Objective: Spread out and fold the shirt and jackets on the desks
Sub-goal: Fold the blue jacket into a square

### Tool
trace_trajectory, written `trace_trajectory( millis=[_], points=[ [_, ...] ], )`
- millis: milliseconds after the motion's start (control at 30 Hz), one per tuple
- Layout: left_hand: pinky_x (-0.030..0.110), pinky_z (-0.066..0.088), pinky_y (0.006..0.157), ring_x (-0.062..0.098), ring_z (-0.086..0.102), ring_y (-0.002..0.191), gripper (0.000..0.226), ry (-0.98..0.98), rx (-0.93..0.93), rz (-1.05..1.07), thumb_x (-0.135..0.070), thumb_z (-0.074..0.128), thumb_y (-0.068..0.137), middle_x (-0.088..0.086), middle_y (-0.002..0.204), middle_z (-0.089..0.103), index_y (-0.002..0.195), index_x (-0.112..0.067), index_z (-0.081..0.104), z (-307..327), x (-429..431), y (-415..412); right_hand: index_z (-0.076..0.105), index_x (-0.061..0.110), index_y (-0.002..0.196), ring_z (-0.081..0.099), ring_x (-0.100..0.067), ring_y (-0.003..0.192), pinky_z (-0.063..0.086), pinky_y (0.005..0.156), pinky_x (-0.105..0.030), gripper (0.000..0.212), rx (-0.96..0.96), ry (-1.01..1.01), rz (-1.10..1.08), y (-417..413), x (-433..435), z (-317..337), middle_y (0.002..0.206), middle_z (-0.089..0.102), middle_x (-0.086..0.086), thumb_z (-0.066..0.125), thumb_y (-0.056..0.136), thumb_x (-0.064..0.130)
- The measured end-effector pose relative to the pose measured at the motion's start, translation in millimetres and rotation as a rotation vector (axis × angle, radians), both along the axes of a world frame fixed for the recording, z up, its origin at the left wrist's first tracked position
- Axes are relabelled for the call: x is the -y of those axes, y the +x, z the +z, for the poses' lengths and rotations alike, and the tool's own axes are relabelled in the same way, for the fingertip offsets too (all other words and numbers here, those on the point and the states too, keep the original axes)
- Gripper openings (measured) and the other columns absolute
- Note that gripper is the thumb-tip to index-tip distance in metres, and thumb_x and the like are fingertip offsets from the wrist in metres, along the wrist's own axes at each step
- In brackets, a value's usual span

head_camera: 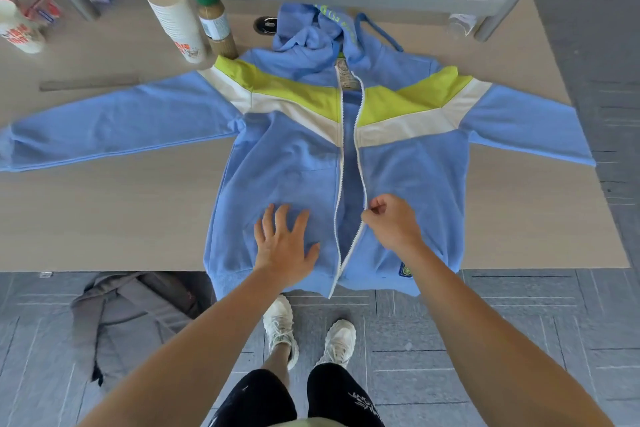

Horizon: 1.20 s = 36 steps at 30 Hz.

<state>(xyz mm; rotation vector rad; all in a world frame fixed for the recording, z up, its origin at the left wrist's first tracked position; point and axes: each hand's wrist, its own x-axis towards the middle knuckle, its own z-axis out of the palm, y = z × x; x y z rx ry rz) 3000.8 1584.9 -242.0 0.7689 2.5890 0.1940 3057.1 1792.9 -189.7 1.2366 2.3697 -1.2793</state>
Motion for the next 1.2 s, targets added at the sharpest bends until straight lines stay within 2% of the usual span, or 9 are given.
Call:
trace_trajectory(
  millis=[67,133,333,500,600,700,800,967,1200],
  points=[
    [0.059,0.032,0.109,0.042,0.025,0.141,0.066,0.156,-0.042,-0.157,-0.047,0.054,0.085,0.005,0.150,0.028,0.146,-0.027,0.039,1,-12,0,0.063,0.021,0.089,0.058,-0.009,0.068,0.039,0.048,-0.012,0.008,-0.069,0.004,0.025,5,-1,12,0.079,0.064,0.009,0.067,0.083,0.021],
    [0.056,0.031,0.112,0.039,0.027,0.144,0.065,0.166,-0.022,-0.331,-0.042,0.050,0.088,0.001,0.154,0.034,0.150,-0.026,0.038,0,-25,-1,0.063,0.022,0.088,0.061,-0.008,0.069,0.041,0.050,-0.010,0.007,-0.114,0.017,0.057,5,0,19,0.078,0.067,0.009,0.068,0.083,0.020],
    [0.047,0.003,0.122,0.030,-0.011,0.152,0.071,-0.075,0.053,-0.498,-0.050,0.027,0.104,-0.011,0.165,-0.016,0.158,-0.024,-0.010,0,-30,-2,0.062,0.015,0.120,0.060,-0.021,0.101,0.049,0.084,-0.031,0.034,0.145,0.201,0.543,8,0,-1,0.110,0.062,-0.004,0.065,0.092,0.035],
    [0.052,0.002,0.121,0.036,-0.014,0.150,0.080,-0.145,0.033,-0.472,-0.063,0.021,0.099,-0.004,0.164,-0.019,0.158,-0.017,-0.008,-9,-12,9,0.042,0.024,0.145,0.044,-0.031,0.124,0.043,0.098,-0.041,0.056,0.253,0.411,0.653,32,6,-23,0.135,0.041,-0.006,0.056,0.095,0.043],
    [0.051,0.017,0.117,0.038,0.013,0.147,0.089,-0.077,0.012,-0.376,-0.070,0.016,0.085,0.006,0.161,0.011,0.158,-0.018,0.019,-7,1,17,0.046,0.019,0.138,0.043,-0.032,0.123,0.038,0.101,-0.042,0.053,0.211,0.416,0.599,52,8,-30,0.134,0.042,-0.007,0.060,0.093,0.043],
    [0.053,0.039,0.099,0.040,0.046,0.121,0.066,0.066,-0.074,-0.110,-0.060,0.042,0.088,0.013,0.137,0.044,0.136,-0.016,0.053,-1,16,11,0.055,0.018,0.125,0.047,-0.033,0.118,0.039,0.098,-0.042,0.040,0.172,0.400,0.539,66,1,-34,0.126,0.049,-0.006,0.064,0.092,0.040],
    [0.053,0.035,0.098,0.042,0.043,0.117,0.051,0.045,-0.113,0.287,-0.041,0.061,0.091,0.018,0.135,0.043,0.133,-0.014,0.051,7,38,-5,0.057,0.020,0.123,0.047,-0.031,0.117,0.038,0.097,-0.041,0.035,0.155,0.380,0.537,72,-3,-36,0.123,0.049,-0.004,0.063,0.094,0.040],
    [0.050,0.033,0.105,0.042,0.041,0.124,0.068,-0.065,-0.032,0.717,-0.043,0.063,0.092,0.021,0.136,0.041,0.140,-0.005,0.034,19,73,-29,0.048,0.025,0.140,0.045,-0.031,0.121,0.037,0.101,-0.041,0.046,0.116,0.367,0.592,66,6,-32,0.130,0.047,-0.004,0.054,0.098,0.043],
    [0.047,0.051,0.086,0.041,0.060,0.102,0.029,0.004,0.175,0.805,-0.020,0.037,0.103,0.021,0.115,0.056,0.122,-0.003,0.052,36,82,-35,0.023,0.035,0.156,0.036,-0.028,0.128,0.033,0.106,-0.041,0.059,0.225,0.368,0.714,54,20,-27,0.139,0.033,-0.001,0.039,0.102,0.053]
  ],
)
